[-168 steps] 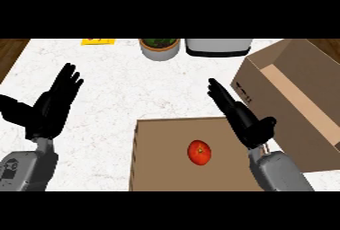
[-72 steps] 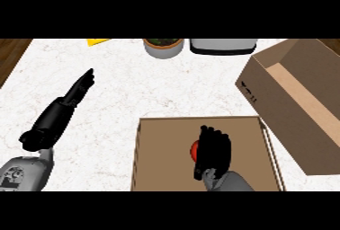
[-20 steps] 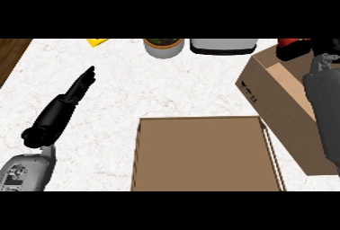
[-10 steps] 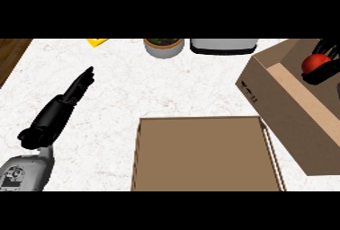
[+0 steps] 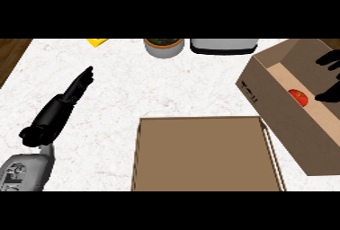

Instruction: Pick the tomato from the tray and place it in the cardboard box

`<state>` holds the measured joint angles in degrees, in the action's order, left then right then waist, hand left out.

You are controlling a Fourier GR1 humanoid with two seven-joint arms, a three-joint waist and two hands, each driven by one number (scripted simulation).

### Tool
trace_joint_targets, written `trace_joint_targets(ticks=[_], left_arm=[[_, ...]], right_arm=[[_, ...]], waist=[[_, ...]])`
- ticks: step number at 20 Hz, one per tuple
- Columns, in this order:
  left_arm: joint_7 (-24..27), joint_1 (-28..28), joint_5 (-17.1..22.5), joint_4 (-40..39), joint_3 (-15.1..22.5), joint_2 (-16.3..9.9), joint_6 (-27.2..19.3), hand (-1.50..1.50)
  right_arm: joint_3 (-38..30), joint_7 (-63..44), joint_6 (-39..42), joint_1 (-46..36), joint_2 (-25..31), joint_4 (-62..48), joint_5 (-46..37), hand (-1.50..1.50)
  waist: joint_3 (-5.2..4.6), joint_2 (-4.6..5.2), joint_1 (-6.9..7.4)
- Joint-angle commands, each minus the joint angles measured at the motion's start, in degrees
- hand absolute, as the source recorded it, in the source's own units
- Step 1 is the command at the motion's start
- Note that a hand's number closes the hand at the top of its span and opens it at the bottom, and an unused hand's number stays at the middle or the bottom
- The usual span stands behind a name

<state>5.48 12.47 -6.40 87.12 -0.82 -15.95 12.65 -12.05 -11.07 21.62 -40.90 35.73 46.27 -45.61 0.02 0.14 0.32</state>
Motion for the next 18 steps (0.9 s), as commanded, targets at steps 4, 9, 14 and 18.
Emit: trace_joint_targets(ticks=[4,9,14,18], left_arm=[[0.65,-0.46,-0.41,-0.38,0.31,1.48,-0.77,0.0],[-1.29,0.0,-0.04,0.05,-0.73,0.34,-0.47,0.0],[0.56,-0.59,-1.56,0.94,0.69,1.83,-1.54,0.0],[-1.01,0.2,-1.07,0.31,0.39,1.07,0.29,0.0]], right_arm=[[-8.8,12.31,-7.98,-0.45,-1.76,1.29,9.06,-1.5],[-26.03,11.02,-12.59,-4.36,-5.73,1.94,25.58,-1.5],[-33.41,10.76,-15.23,-3.63,-3.47,-2.61,31.46,-1.5],[-36.12,16.27,-15.29,0.32,-0.14,-4.94,34.48,-1.5]], waist=[[0.1,0.07,0.07],[0.24,-0.51,-1.28],[0.07,0.09,-0.13],[0.04,0.09,-0.16]])
